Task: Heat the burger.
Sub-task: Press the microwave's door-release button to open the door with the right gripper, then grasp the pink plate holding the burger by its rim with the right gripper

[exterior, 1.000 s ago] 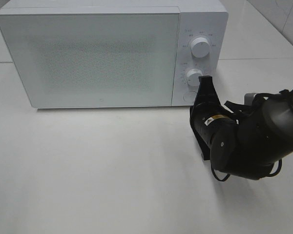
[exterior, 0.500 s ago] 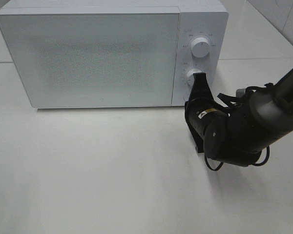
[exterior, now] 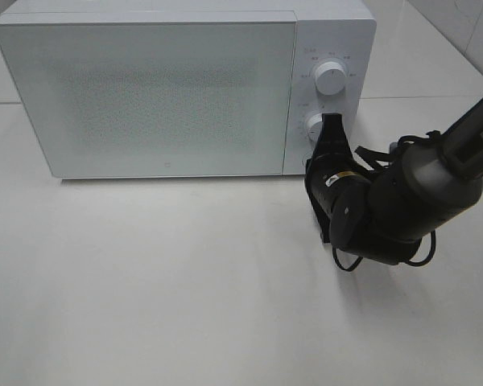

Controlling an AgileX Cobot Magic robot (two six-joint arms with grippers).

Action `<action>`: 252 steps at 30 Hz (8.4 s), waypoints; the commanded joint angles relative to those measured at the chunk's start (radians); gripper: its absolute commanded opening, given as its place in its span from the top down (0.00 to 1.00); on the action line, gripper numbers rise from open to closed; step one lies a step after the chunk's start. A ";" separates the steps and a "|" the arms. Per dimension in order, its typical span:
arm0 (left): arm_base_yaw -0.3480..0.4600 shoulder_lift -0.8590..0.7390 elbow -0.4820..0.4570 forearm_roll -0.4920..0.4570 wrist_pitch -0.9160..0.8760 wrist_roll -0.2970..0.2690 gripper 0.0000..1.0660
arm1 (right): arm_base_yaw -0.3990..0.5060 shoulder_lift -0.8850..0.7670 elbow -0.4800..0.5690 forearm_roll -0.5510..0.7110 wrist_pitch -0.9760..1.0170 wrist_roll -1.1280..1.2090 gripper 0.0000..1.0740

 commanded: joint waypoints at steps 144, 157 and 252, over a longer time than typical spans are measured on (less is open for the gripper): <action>0.002 -0.005 0.003 -0.004 -0.012 -0.008 0.09 | -0.134 -0.507 0.030 -0.130 1.111 -1.307 1.00; 0.002 -0.005 0.003 -0.004 -0.012 -0.008 0.09 | -0.155 -0.527 -0.191 -0.532 1.622 -1.331 1.00; 0.002 -0.005 0.003 -0.004 -0.012 -0.008 0.09 | 0.022 -0.219 -0.559 -0.937 1.379 -2.417 0.14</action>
